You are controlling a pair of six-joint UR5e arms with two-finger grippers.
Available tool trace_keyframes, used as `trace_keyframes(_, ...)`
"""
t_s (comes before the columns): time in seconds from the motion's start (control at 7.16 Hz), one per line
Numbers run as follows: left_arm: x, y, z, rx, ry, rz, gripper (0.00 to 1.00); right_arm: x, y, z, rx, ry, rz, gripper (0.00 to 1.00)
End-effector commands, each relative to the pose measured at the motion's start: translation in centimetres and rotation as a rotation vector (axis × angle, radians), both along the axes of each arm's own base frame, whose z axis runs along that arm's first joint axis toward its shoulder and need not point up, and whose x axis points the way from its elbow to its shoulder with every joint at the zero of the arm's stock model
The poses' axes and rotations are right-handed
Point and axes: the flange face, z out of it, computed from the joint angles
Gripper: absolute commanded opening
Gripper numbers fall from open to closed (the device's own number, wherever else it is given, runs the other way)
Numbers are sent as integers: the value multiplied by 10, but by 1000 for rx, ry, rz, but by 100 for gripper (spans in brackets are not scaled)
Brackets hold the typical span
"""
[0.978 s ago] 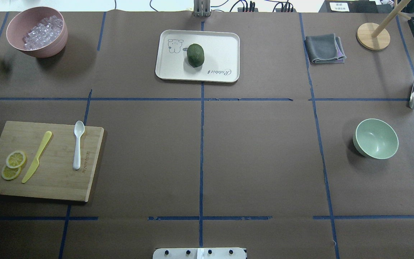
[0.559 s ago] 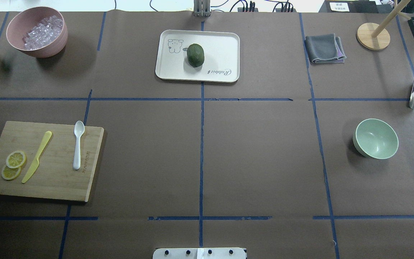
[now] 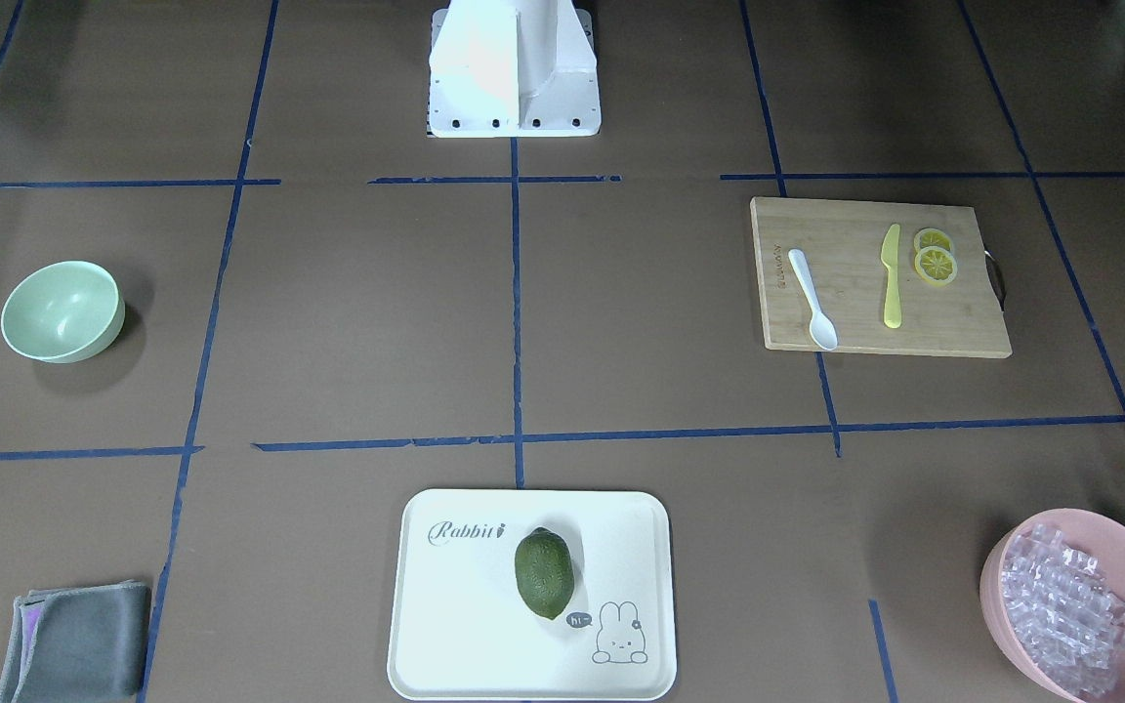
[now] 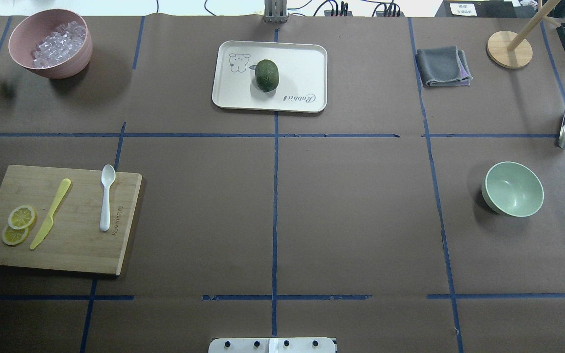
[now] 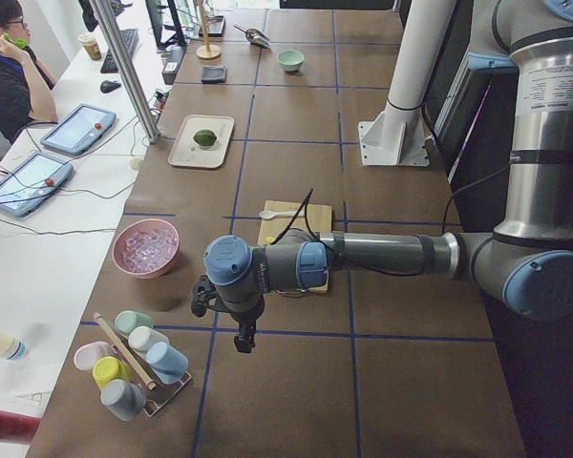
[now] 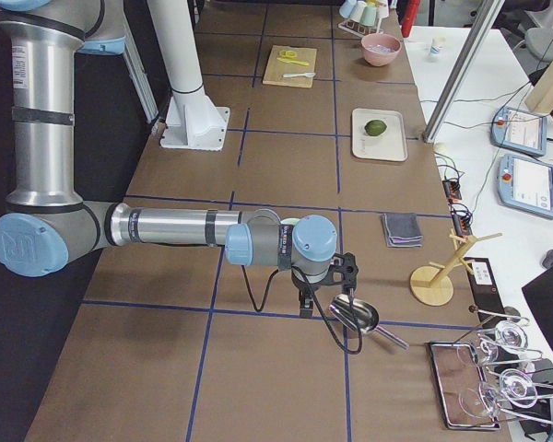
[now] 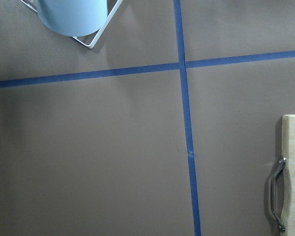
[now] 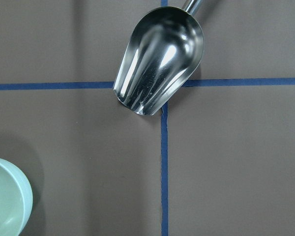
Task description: Place spoon in bowl
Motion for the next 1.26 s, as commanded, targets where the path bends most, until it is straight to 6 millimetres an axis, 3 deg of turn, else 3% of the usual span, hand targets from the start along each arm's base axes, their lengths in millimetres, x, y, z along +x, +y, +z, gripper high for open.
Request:
trace_keyframes(0.0, 0, 0, 0, 2, 0, 1, 100, 0, 0, 0, 2, 0, -2, 100)
trace_keyframes(1.12, 0, 0, 1, 6, 0, 4, 100, 0, -6, -13, 22, 0, 3, 100)
